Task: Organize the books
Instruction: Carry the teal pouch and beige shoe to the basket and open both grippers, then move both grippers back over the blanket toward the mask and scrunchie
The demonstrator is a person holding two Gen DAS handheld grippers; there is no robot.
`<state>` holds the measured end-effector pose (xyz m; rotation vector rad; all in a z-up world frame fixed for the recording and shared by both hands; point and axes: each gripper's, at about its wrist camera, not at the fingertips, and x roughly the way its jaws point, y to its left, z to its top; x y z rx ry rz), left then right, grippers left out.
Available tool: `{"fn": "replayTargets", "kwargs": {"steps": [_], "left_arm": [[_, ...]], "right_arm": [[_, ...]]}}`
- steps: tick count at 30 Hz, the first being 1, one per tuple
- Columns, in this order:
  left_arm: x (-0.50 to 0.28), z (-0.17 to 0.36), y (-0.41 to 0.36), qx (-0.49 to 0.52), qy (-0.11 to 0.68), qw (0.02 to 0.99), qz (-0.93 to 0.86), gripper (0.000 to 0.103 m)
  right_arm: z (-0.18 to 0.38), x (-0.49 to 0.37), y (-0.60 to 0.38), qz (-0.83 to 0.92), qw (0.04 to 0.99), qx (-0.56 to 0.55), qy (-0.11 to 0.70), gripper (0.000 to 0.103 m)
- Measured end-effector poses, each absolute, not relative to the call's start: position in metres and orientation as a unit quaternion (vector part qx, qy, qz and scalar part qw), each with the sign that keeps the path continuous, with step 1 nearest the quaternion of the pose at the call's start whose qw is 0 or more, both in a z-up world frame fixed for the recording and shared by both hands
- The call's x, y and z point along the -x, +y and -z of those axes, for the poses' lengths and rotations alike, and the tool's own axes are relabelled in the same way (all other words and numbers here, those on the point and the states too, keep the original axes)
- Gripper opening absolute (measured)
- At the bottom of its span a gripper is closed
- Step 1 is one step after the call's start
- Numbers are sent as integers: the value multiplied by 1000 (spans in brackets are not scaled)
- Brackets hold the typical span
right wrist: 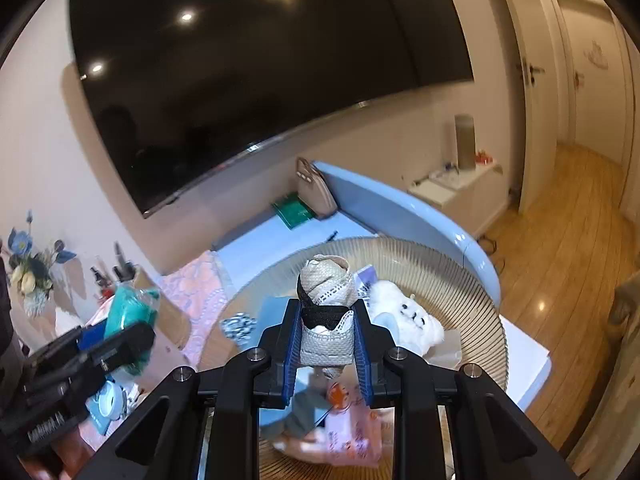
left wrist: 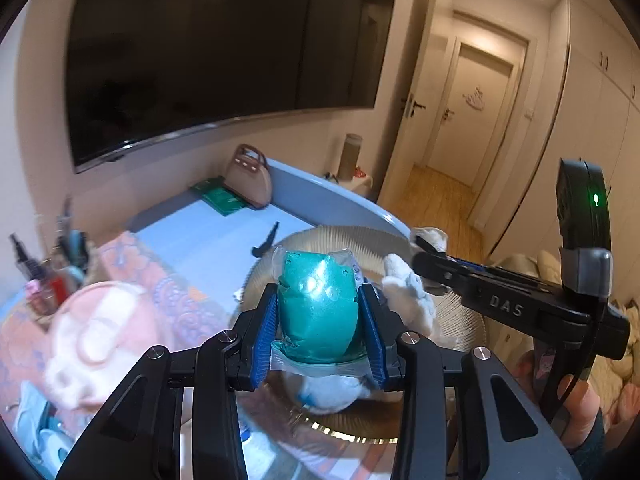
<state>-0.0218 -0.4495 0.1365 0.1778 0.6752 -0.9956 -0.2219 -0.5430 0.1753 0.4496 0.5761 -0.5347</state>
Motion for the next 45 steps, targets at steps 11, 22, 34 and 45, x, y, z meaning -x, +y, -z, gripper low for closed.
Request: {"fn": "replayTargets", "kwargs": {"steps": [11,22,34,45], "left_arm": [[33,-130,-480,-98,321,809,482,80],[63,-135,-413,-101,322,803,491,80],[69,-154,-219,-12,293,875,386,80],[50,-97,-61,46,311,926,211,80]], "right_arm": [[-175,220,-563,228,905,-244,263,55],[-188,243,-525,200,915,-236,259,55],[-198,216,-383,91,940,-151,292,57],[-118,129,-250,-18,928,-91,360,65]]}}
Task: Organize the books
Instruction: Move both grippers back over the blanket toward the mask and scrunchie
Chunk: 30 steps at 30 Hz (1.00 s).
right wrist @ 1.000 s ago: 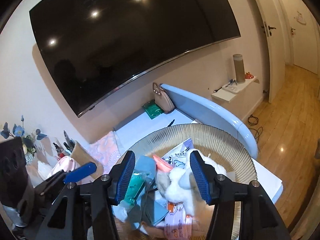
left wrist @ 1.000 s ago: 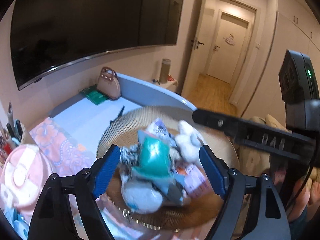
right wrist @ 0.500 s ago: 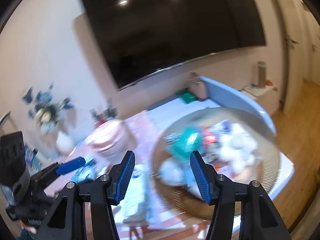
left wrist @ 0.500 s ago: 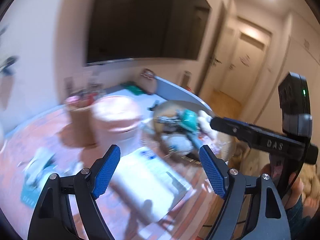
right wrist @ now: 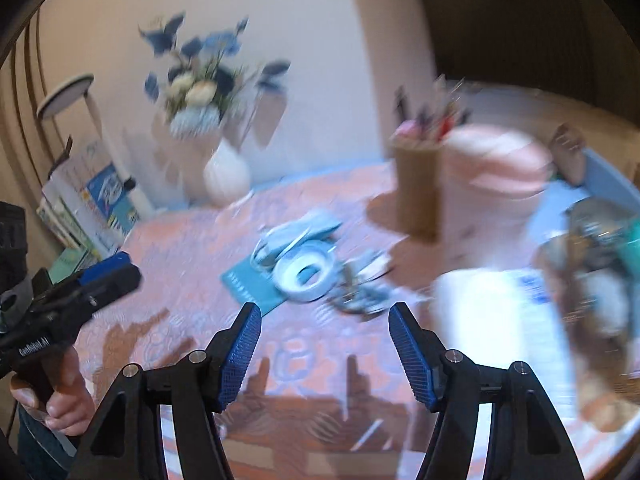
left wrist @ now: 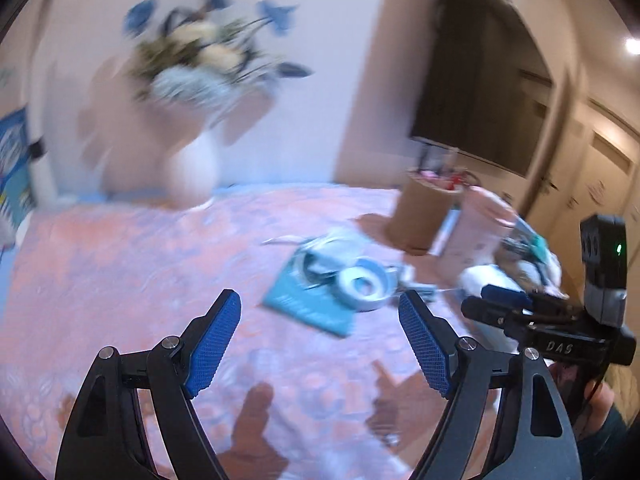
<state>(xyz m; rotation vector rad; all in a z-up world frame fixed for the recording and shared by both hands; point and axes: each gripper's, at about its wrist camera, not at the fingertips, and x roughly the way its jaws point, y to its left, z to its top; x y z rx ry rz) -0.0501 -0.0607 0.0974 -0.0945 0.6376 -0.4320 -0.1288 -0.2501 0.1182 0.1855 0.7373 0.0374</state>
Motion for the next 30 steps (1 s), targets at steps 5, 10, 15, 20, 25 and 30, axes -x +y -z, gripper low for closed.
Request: {"fn": "replayTargets", "kwargs": {"steps": [5,10,15,20,25,30], "left_arm": [[23,-64,-56,27,333,929,160,80],[13,-37,-62,12,365,921,136,80],[10,-33,-57,28,376,917,132,80],[7,-30,-52,45,382,913,139,80],[9,-32,-55,37,376,915,141,80],[13,-33,-61,14,366,920,138,80]], "right_arm": [[-84,100,-236,-8,919,-90,383,65],[-61,79,-234,12,913,-89,397,65],[-54,74,-244,21,908,-102,405,65],[-52,75,-250,24,907,-118,404,69],[-57,79,-244,45,915,-100,389,71],[-58,79,-243,55,915,-94,388,72]]}}
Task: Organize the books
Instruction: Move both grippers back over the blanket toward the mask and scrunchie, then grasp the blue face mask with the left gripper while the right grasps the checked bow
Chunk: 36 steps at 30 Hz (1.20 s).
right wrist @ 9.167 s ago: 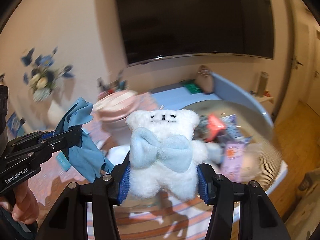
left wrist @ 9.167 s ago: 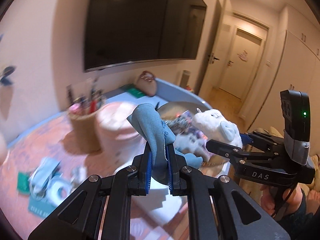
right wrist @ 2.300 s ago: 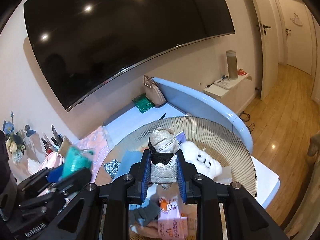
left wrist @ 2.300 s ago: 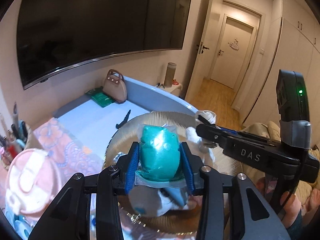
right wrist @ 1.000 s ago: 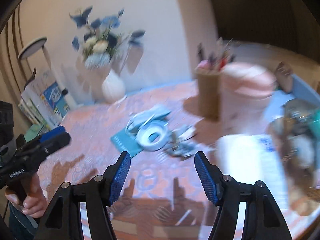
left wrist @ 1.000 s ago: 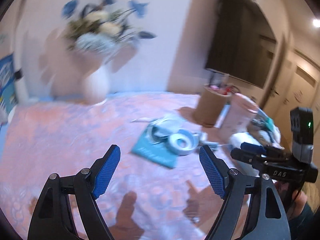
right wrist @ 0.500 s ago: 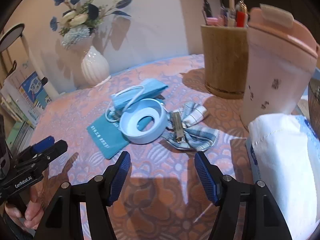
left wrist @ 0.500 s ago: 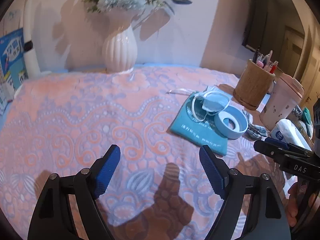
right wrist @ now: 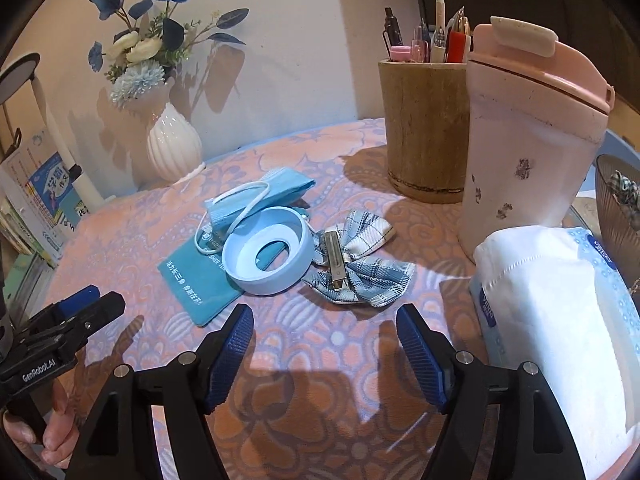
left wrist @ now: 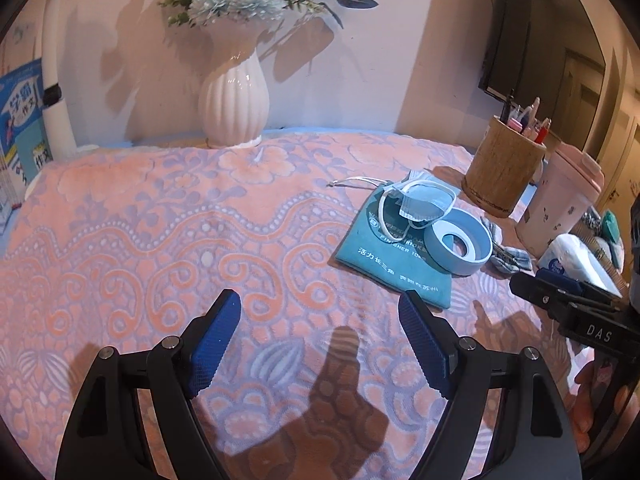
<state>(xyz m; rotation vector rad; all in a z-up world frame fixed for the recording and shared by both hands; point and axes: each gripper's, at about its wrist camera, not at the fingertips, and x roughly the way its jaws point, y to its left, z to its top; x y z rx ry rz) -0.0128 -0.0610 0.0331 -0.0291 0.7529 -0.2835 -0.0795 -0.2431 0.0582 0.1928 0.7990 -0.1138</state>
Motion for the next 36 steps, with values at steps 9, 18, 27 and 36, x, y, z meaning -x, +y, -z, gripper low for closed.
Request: {"fn": "replayTargets", "kwargs": {"steps": [9,18,27,36], "left_arm": [[15,-34,-61,5,360,924,132,80],[13,-45,-59,29,388,905,171,78],[-17,-115,-101,-4,379,884,273,79],[-102,-54,-162,-49,456,831,316,78]], "right_arm": [[-60,82,-244,60,918,-91,382,72],[-67,89,-245,58,925,-90,364,72],[-78,59,-235,113,891,-48,436,72],[-57,27,-238,90,863,28,496,70]]}}
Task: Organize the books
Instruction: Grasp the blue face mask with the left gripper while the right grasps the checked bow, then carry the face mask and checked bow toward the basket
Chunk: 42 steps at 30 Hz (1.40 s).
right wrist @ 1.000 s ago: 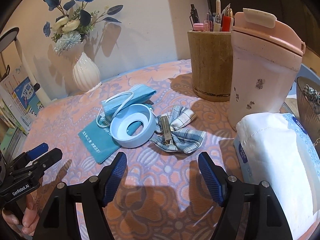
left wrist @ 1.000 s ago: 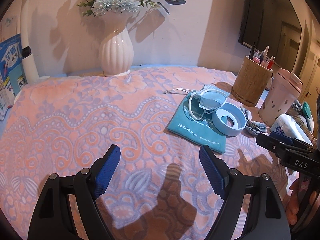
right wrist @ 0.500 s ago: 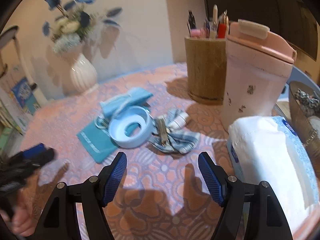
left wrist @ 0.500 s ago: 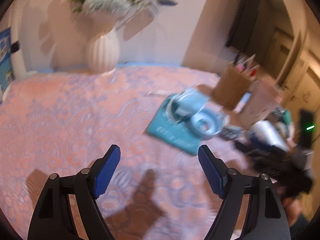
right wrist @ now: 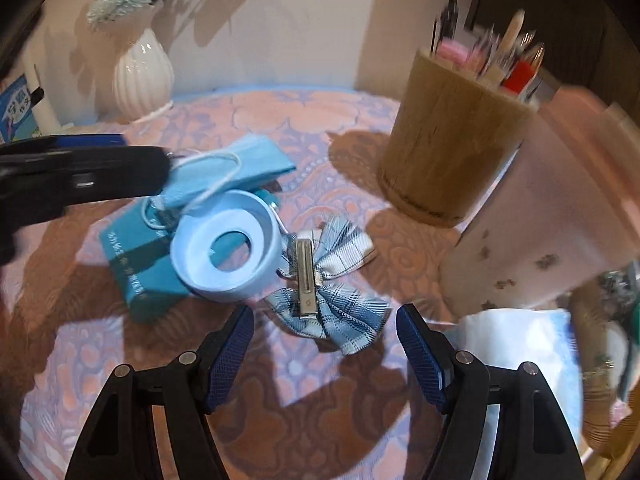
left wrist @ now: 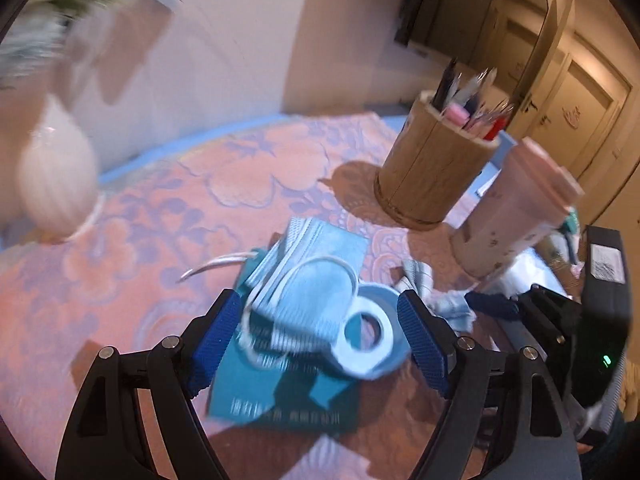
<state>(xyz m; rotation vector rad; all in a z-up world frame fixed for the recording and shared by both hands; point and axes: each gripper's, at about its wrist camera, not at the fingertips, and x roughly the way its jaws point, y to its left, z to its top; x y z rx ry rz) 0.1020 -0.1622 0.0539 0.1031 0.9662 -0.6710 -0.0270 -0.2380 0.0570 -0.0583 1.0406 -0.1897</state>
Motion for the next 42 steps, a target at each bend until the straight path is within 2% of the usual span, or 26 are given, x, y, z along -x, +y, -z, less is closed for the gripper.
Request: {"fn": "replayTargets", "kwargs": {"steps": [2,4,8,10,13,15,18,27,33,36,40,42], "left_arm": [[-113,-44,-175,-62,466,820,327,76],[-120,-35,-183,-74,472,814,331,69],[-132,-23,-181,-52,488,802,341,56],[-136,-25,-172,-25,490,800,346,37],[-138,-27,-165,-4,494,799,342,14],[-138,-31,-159,3,489,806,334,12],[-130,-43,-148,26,478,814,329,12],[-59,-95,-79,73,421,846,318,11],[-6,-118,-41,82,394,866,297,11],[20,-116,-29,71,393,876,272,11],[46,-95,-23,42,411,883,221,11],[51,-81,-22,44,425,877,219,11]], "right_arm": [[-49,21,-243,86,859,24,505,69],[-47,18,-242,85,862,42,498,68],[-48,13,-241,74,864,49,495,61],[-49,13,-240,69,866,56,492,57],[-49,14,-238,64,869,55,489,40],[-49,16,-236,59,869,56,488,32],[-52,20,-237,61,871,50,485,28],[-100,81,-232,4,900,-9,436,28],[-100,105,-216,-36,896,-36,440,28],[-87,110,-205,-75,879,-52,468,28],[-62,124,-186,-81,862,-13,501,28],[-51,128,-188,-87,857,-30,507,35]]}}
